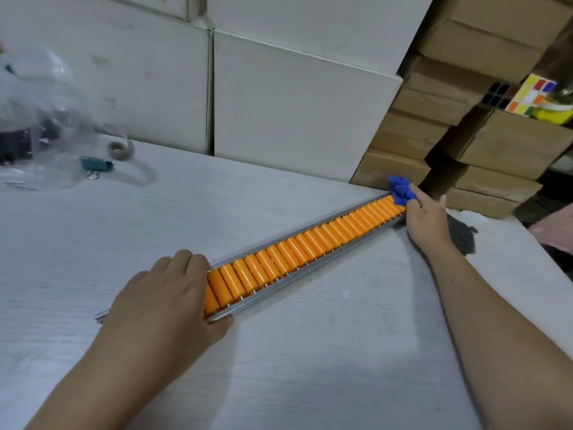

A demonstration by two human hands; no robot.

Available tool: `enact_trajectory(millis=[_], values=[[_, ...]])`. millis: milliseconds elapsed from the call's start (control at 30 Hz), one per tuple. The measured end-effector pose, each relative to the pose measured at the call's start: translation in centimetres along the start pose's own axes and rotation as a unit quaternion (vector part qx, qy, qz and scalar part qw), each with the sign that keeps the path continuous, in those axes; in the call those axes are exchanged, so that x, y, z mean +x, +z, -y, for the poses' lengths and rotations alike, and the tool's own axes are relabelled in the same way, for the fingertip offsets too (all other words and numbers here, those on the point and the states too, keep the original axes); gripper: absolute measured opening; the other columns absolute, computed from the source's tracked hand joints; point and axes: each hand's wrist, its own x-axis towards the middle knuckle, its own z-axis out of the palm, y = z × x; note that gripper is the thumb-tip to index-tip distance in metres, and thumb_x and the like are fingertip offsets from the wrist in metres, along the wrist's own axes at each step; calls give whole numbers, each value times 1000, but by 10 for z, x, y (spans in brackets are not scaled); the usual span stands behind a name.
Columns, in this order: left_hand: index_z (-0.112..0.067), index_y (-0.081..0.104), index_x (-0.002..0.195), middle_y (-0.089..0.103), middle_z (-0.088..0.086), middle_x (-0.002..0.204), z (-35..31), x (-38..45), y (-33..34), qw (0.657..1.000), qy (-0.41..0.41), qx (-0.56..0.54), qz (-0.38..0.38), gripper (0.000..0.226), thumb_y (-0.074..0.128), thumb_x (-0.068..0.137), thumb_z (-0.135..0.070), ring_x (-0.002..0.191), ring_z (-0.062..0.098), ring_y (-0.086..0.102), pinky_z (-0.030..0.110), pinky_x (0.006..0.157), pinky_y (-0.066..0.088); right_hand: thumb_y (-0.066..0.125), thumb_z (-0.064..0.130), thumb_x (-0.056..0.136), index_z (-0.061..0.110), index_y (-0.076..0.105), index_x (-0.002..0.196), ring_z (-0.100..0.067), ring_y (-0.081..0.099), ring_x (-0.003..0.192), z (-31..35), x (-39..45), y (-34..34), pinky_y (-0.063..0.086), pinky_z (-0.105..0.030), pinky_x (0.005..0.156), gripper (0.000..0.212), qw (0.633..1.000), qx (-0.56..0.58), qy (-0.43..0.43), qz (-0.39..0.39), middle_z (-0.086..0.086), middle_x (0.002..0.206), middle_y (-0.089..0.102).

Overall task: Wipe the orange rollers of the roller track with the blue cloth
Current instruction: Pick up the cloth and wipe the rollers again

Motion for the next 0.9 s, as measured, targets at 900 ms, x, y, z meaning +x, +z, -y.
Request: enact_trajectory(millis=[900], values=[[-16, 34, 142, 50, 11, 123, 36, -69, 3, 958, -112, -255, -68, 89, 80, 66, -24, 114, 28, 48, 40, 95, 38, 37, 11, 94, 30, 45, 138, 0, 29, 138, 55, -307, -40, 15, -18, 113, 49, 895, 81, -349, 267, 18, 150, 35]])
